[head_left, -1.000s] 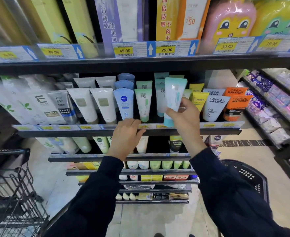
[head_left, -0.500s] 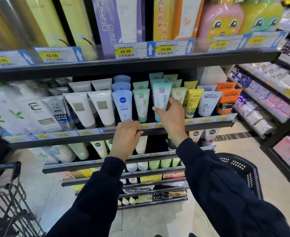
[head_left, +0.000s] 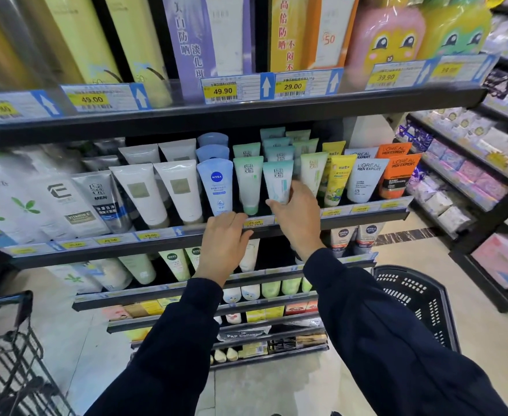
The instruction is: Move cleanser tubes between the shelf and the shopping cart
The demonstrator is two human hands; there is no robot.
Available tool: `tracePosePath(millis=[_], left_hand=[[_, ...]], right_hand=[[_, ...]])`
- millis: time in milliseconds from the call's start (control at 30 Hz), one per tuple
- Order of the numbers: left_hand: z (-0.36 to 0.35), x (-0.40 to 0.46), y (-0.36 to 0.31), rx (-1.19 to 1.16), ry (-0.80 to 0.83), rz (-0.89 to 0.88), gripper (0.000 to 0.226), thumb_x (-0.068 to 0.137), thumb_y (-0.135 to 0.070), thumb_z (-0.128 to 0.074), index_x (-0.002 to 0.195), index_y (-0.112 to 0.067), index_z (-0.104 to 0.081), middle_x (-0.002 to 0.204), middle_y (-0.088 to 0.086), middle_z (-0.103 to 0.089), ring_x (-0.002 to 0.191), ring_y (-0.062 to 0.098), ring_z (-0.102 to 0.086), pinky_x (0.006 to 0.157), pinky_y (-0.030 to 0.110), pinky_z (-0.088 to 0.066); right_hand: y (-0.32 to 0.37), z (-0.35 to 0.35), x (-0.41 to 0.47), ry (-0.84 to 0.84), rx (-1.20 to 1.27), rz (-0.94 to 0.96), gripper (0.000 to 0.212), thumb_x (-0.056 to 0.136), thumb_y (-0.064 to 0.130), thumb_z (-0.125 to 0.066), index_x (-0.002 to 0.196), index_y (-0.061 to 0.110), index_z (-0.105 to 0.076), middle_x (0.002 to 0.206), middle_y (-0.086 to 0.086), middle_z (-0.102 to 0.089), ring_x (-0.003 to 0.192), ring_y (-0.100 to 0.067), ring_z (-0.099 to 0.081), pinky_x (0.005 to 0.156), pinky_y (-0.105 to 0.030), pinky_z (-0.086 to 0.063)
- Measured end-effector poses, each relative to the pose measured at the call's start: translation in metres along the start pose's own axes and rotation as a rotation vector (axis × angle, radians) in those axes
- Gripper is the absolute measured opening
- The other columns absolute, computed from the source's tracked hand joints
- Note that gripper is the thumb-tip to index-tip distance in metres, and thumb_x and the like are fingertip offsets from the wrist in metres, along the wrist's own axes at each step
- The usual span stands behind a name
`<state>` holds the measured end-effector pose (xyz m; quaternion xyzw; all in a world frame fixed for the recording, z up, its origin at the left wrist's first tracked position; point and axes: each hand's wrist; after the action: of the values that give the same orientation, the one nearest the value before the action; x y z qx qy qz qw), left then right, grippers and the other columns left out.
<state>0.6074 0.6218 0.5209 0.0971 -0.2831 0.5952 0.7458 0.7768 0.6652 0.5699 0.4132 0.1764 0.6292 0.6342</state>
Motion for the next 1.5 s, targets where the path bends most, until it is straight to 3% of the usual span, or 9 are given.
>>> tracePosePath(millis=[233, 433, 833, 1067, 1333, 1500], left_hand=[[0.000, -0.001, -0.001, 0.000, -0.033, -0.014, 0.029, 0.085, -0.018, -0.082, 0.108, -0.008, -0.070, 0.088, 0.007, -0.068, 0.082, 0.031, -0.065, 0.074, 0.044, -0.051], [-0.001, -0.001, -0.001, -0.004, -0.032, -0.015, 0.027, 0.086, -0.019, -0.081, 0.109, -0.009, -0.070, 0.088, 0.006, -0.068, 0.083, 0.030, -0.065, 0.076, 0.045, -0.051], [0.002, -0.002, -0.003, -0.009, -0.035, -0.011, 0.027, 0.085, -0.018, -0.082, 0.108, -0.009, -0.069, 0.087, 0.005, -0.067, 0.080, 0.029, -0.064, 0.075, 0.043, -0.051], [0.004, -0.002, -0.005, -0.010, -0.008, 0.011, 0.028, 0.087, -0.019, -0.080, 0.110, -0.008, -0.069, 0.089, 0.006, -0.067, 0.083, 0.029, -0.064, 0.077, 0.044, -0.051], [0.009, -0.003, -0.006, -0.017, 0.033, 0.018, 0.031, 0.088, -0.017, -0.078, 0.116, -0.007, -0.068, 0.095, 0.008, -0.068, 0.089, 0.032, -0.064, 0.085, 0.047, -0.052], [0.018, -0.012, -0.011, -0.082, 0.078, 0.054, 0.040, 0.095, -0.019, -0.071, 0.131, -0.004, -0.062, 0.119, 0.011, -0.067, 0.112, 0.034, -0.060, 0.101, 0.046, -0.048]], right_hand=[[-0.004, 0.003, -0.002, -0.038, -0.233, 0.018, 0.046, 0.087, 0.051, -0.076, 0.107, 0.014, -0.057, 0.102, -0.007, -0.074, 0.092, -0.033, -0.070, 0.069, -0.038, -0.052], [-0.005, 0.000, 0.002, -0.021, -0.184, -0.034, 0.041, 0.088, 0.046, -0.076, 0.102, 0.012, -0.056, 0.100, -0.011, -0.074, 0.093, -0.036, -0.069, 0.070, -0.041, -0.054], [-0.003, -0.002, 0.009, 0.024, -0.162, -0.094, 0.036, 0.090, 0.043, -0.073, 0.101, 0.012, -0.057, 0.102, -0.012, -0.073, 0.093, -0.038, -0.068, 0.066, -0.036, -0.043], [-0.005, 0.001, 0.007, 0.042, -0.172, -0.078, 0.040, 0.090, 0.048, -0.074, 0.096, 0.013, -0.056, 0.095, -0.009, -0.072, 0.089, -0.036, -0.068, 0.064, -0.036, -0.044], [-0.015, 0.017, -0.007, 0.054, -0.250, 0.047, 0.035, 0.096, 0.037, -0.070, 0.117, 0.009, -0.061, 0.106, -0.012, -0.075, 0.093, -0.034, -0.071, 0.065, -0.036, -0.049], [-0.023, 0.033, -0.037, 0.043, -0.249, 0.145, 0.051, 0.100, 0.035, -0.065, 0.143, 0.009, -0.055, 0.129, -0.013, -0.070, 0.110, -0.034, -0.068, 0.089, -0.045, -0.058]])
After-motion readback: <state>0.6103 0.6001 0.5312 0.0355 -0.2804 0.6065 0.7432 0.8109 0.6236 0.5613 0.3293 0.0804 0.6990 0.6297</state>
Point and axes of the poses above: each hand's wrist, its own x-axis towards the middle knuckle, its own z-axis out of the back of the hand, y = z × x
